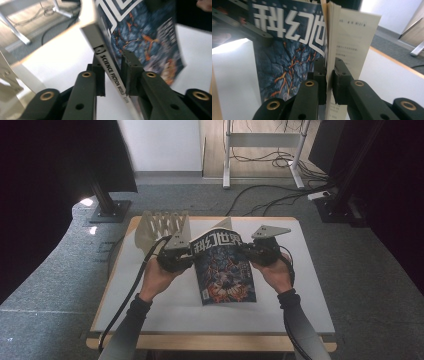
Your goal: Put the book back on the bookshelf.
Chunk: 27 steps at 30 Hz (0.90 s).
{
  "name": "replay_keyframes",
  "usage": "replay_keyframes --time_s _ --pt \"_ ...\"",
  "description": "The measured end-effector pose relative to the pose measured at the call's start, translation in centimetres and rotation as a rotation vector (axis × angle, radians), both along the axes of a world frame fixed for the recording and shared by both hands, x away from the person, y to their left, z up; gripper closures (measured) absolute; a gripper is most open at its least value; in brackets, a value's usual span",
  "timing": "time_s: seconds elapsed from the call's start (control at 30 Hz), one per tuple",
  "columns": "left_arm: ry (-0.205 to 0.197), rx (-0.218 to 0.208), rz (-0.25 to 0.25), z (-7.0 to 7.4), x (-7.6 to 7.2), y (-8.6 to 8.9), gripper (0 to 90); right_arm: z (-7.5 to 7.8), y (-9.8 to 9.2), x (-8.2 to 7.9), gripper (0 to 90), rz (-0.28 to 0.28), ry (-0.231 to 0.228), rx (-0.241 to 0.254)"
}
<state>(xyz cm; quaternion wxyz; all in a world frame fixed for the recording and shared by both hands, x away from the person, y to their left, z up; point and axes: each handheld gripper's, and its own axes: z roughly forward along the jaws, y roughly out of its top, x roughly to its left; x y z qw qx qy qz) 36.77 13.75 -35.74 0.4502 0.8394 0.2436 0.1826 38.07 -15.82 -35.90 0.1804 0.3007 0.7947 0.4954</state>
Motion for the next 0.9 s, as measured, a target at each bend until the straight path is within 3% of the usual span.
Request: replay_keyframes --time_s 0.1,0.2,0.27,0.43,0.57,0.77,0.9 --pt "-0.031 0.004 0.004 0.2 -0.2 0.1 81.8 0.1 -0.2 -0.1 81.4 -0.015 -0.011 0.01" --pt "-0.067 0.057 0.01 0.0 -0.6 -0.1 82.4 -0.6 -0.1 0.1 81.1 -0.024 -0.005 -0.009" --pt "-0.06 0.05 0.007 -0.1 -0.6 0.1 82.1 -0.7 -0.1 0.1 81.1 -0.019 -0.012 0.004" --pt "-0.042 0.044 0.002 0.0 -0.1 0.4 80.9 -0.6 0.0 -0.1 80.8 -0.012 -0.018 -0.018" --pt "-0.015 0.037 -0.015 -0.4 0.9 0.1 70.9 -0.6 -0.1 -0.2 80.3 0.0 -0.021 -0.016" --pt "-0.015 0.022 -0.018 -0.7 2.3 -0.4 66.3 -0.7 -0.2 -0.3 79.8 0.016 -0.019 -0.016" --pt "-0.015 0.015 -0.03 -0.9 2.8 -0.6 68.1 -0.7 -0.3 -0.3 79.4 0.024 -0.016 -0.015"
